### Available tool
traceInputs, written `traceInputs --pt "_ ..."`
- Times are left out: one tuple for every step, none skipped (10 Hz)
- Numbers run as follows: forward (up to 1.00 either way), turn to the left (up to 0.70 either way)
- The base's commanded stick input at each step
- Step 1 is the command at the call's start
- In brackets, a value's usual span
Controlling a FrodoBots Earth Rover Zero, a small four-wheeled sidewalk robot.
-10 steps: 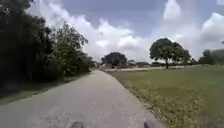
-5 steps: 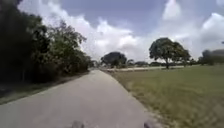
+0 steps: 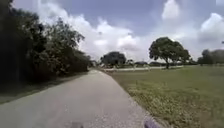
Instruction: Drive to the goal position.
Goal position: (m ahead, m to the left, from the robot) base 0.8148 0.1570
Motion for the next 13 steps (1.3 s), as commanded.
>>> traceInputs --pt "0.85 0.00" --pt "0.85 0.00" --pt "0.85 0.00" --pt "0.85 0.00" --pt "0.85 0.00" --pt "0.85 0.00" --pt "0.85 0.00" --pt "0.85 0.00" --pt "0.85 0.00" --pt "0.85 0.00" --pt "0.85 0.17" --pt "0.85 0.27" --pt "0.85 0.13"
